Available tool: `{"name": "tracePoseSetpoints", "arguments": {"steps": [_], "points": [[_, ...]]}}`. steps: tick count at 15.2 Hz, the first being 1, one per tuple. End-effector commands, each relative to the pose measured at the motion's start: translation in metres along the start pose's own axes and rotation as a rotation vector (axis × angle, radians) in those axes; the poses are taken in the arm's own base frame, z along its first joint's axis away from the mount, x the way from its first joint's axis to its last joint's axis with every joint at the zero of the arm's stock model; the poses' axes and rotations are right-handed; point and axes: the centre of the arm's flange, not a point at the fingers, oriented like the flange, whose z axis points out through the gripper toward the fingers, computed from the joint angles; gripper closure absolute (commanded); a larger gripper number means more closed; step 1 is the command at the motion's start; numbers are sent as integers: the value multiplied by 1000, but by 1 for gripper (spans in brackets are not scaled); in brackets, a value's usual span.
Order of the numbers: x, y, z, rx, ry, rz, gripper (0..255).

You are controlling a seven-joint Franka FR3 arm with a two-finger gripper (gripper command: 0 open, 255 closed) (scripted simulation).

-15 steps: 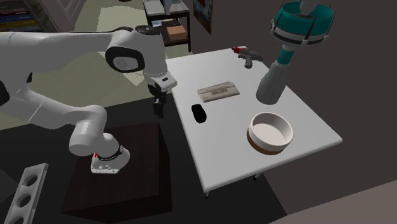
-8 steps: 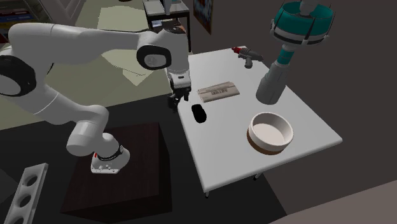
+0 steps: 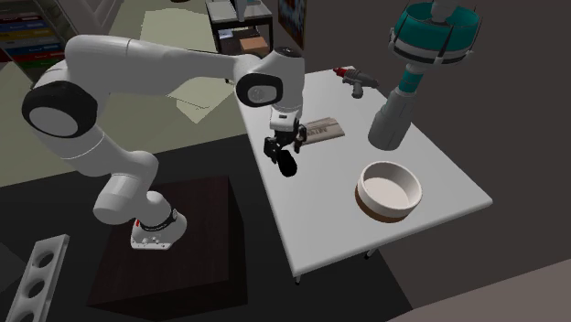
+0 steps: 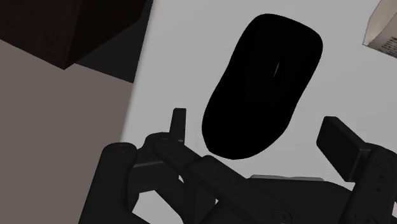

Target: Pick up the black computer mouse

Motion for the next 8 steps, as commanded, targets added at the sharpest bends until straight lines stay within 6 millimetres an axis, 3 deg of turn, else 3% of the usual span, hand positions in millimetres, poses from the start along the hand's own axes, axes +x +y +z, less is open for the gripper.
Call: {"name": "tracePoseSetpoints", "arguments": {"steps": [1, 7, 8], "points": [[0, -4, 9, 0, 1, 20, 0], [-2, -6, 33, 0, 1, 20, 0], [-2, -6, 33, 0, 1, 20, 255]]}}
